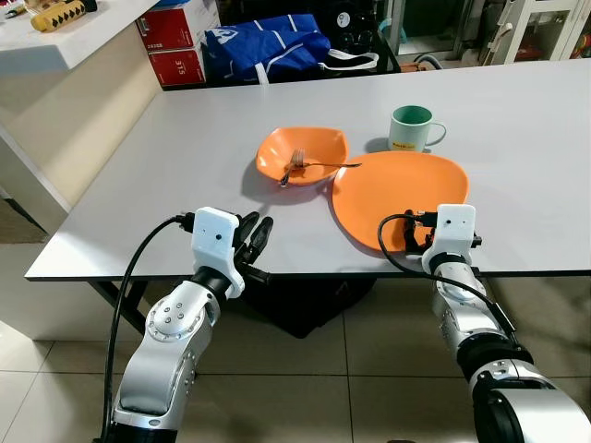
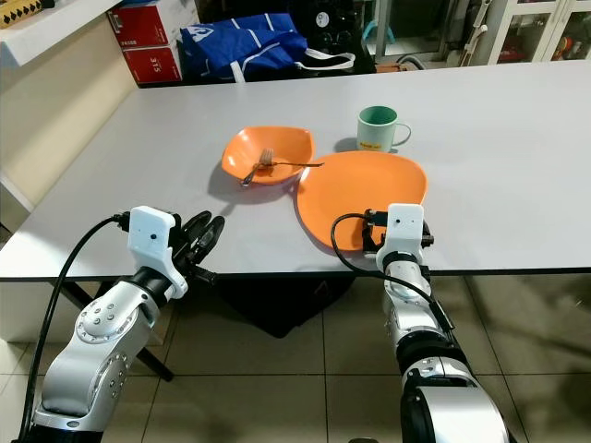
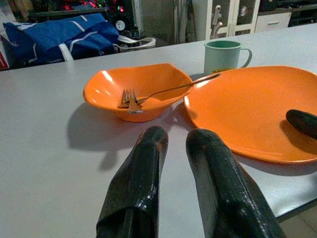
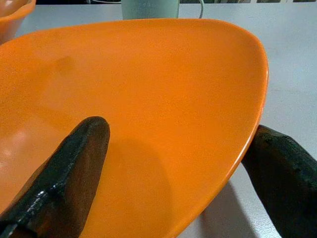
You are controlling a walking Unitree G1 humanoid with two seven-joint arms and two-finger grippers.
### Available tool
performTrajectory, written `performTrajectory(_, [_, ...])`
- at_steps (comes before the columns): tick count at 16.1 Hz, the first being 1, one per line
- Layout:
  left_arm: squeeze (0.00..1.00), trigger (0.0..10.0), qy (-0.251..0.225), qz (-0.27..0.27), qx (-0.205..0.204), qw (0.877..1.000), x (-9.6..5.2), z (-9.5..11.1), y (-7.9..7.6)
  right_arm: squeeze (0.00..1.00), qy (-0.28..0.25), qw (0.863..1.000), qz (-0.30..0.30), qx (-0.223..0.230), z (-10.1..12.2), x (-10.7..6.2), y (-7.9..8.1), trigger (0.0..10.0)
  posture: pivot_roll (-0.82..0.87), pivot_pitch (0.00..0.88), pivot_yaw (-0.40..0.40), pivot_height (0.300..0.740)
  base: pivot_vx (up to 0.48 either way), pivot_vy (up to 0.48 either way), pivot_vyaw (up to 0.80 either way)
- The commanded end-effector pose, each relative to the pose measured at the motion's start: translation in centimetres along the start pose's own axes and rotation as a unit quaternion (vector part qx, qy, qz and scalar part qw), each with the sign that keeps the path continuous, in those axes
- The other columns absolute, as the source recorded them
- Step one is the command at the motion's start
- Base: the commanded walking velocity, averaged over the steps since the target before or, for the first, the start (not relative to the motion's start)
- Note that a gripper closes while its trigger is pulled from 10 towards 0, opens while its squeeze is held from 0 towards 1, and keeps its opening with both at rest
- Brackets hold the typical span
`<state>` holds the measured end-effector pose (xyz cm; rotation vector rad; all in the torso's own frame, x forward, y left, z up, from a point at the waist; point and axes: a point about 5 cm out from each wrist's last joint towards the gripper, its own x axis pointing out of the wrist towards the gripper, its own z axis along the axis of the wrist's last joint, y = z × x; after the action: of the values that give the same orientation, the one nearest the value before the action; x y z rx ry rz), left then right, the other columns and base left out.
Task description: Setting the table
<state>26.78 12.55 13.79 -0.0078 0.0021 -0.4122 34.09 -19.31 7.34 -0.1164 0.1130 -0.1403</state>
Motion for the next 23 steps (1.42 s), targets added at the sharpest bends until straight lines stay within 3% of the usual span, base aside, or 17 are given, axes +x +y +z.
performTrajectory(1, [0.0, 10.0, -0.002, 0.007, 0.007, 1.0, -0.2, 0.4, 0.6, 1.0, -0.001, 1.0, 0.007, -0.009, 0.1, 0.1, 0.2, 10.0, -0.19, 0.006, 0.159, 0.74, 0.0, 0.0, 0.0])
performTrajectory(7, [0.0, 10.0, -0.001, 0.007, 0.007, 1.0, -0.2, 0.5, 0.6, 1.0, -0.001, 1.0, 0.001, -0.012, 0.2, 0.3, -0.1, 10.0, -0.19, 0.012, 0.16, 0.74, 0.0, 0.0, 0.0])
performTrajectory(10, [0.0, 10.0, 0.0, 0.007, 0.008, 1.0, -0.3, 0.4, 0.6, 1.0, 0.009, 0.999, -0.023, -0.045, 0.2, 0.6, -1.1, 10.0, -0.19, 0.015, 0.159, 0.74, 0.0, 0.0, 0.0])
performTrajectory(11, [0.0, 10.0, 0.001, 0.008, 0.009, 1.0, -0.3, 0.4, 0.6, 0.89, 0.022, 0.997, -0.026, -0.067, -0.1, 0.6, -1.4, 10.0, -0.19, 0.015, 0.159, 0.74, 0.0, 0.0, 0.0])
performTrajectory(12, [0.0, 10.0, 0.002, 0.008, 0.01, 1.0, -0.3, 0.4, 0.7, 0.0, 0.025, 0.996, -0.028, -0.083, -0.1, 0.7, -1.6, 10.0, -0.19, 0.015, 0.159, 0.74, 0.0, 0.0, 0.0])
performTrajectory(14, [0.0, 10.0, 0.002, 0.009, 0.012, 1.0, -0.4, 0.4, 0.8, 0.0, 0.035, 0.993, -0.026, -0.108, -0.3, 0.7, -1.9, 10.0, -0.18, 0.021, 0.157, 0.74, 0.0, 0.0, 0.0])
performTrajectory(17, [0.0, 10.0, 0.002, 0.011, 0.012, 1.0, -0.4, 0.5, 0.9, 0.0, 0.044, 0.993, -0.024, -0.106, -0.5, 0.7, -1.8, 10.0, -0.18, 0.025, 0.156, 0.74, 0.0, 0.0, 0.0])
performTrajectory(23, [0.0, 10.0, 0.004, 0.013, 0.012, 1.0, -0.5, 0.5, 0.9, 0.0, 0.099, 0.995, -0.004, 0.009, -2.2, 0.0, -0.1, 10.0, -0.18, 0.029, 0.155, 0.74, 0.0, 0.0, 0.0])
